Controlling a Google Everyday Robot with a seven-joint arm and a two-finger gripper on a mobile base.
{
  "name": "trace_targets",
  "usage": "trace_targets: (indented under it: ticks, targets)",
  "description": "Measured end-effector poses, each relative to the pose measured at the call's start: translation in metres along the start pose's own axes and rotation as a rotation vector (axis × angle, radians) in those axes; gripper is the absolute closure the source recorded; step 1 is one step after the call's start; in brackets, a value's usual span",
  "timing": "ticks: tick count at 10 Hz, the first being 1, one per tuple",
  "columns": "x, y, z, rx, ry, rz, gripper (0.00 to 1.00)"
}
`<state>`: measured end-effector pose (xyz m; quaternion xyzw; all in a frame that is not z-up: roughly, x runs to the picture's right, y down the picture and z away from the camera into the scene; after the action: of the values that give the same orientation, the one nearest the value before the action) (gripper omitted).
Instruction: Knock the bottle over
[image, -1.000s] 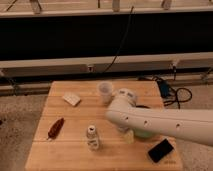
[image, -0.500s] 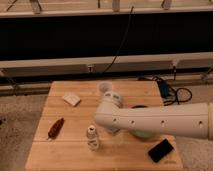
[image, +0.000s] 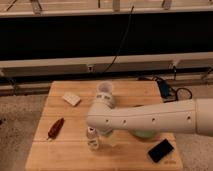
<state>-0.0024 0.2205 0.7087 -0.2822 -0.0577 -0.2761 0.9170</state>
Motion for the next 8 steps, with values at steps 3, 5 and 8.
trace_targets:
  ticks: [3,5,8]
  targets:
    - [-0.033,-0.023,-0.004,0.013,-0.017,-0.061,0.20]
    - [-0.041,-0.027,-0.006,0.016,-0.024,-0.082,0.20]
    - [-0.065,-0.038,-0.009,0.026,-0.046,-0.128,0.25]
